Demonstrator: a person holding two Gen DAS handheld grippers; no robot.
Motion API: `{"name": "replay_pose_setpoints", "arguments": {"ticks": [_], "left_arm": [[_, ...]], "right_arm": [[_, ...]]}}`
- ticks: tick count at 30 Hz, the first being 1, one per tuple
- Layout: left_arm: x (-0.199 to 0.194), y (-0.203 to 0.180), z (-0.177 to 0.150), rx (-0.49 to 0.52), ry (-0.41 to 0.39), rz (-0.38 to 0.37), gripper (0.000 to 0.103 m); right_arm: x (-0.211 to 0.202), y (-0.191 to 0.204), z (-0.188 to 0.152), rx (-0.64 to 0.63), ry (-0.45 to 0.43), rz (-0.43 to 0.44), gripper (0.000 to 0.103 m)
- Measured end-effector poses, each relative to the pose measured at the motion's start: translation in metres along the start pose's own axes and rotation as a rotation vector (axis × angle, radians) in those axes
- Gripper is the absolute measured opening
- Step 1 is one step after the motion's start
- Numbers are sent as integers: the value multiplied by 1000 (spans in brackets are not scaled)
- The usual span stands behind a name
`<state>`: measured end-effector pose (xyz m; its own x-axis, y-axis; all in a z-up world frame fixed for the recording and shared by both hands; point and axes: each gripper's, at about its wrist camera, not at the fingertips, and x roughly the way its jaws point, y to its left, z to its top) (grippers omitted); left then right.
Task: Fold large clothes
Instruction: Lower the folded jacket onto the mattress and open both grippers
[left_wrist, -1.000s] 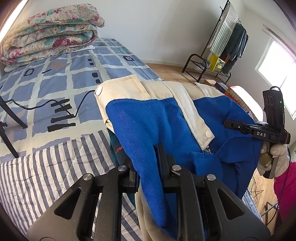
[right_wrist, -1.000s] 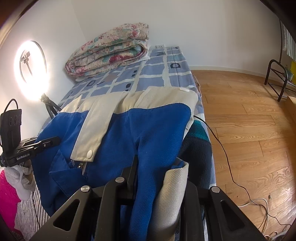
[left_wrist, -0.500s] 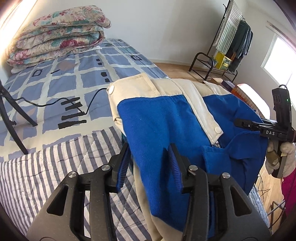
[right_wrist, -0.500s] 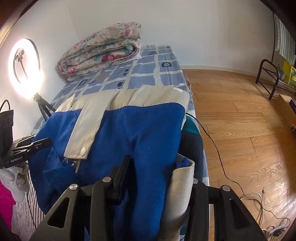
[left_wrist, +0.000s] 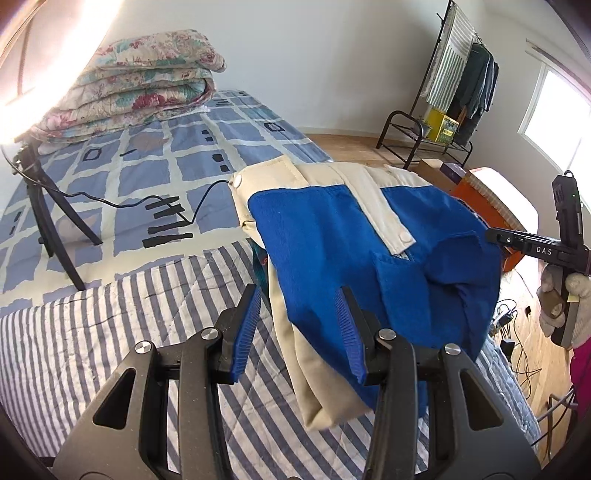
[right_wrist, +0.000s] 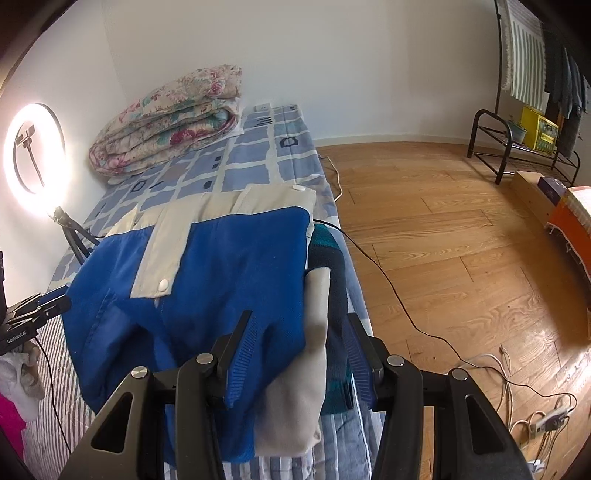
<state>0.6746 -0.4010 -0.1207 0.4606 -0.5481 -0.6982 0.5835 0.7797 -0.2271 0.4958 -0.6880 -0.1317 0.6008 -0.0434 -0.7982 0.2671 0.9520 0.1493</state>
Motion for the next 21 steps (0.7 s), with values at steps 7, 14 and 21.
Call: {"name": "replay_pose_setpoints", "arguments": {"ticks": [7,14,21], "left_arm": [[-60,-17,-13,13,-36,0,43],[-144,-46,-37,32,-79,7,43],[-223,-80,-69,55,-127,12,43]], "right_arm": [[-54,21,-16,-7,-45,9,50],[-122,55,-38,-44,-88,24,51],[-193,94,-78,-74,-130,30,58]]}}
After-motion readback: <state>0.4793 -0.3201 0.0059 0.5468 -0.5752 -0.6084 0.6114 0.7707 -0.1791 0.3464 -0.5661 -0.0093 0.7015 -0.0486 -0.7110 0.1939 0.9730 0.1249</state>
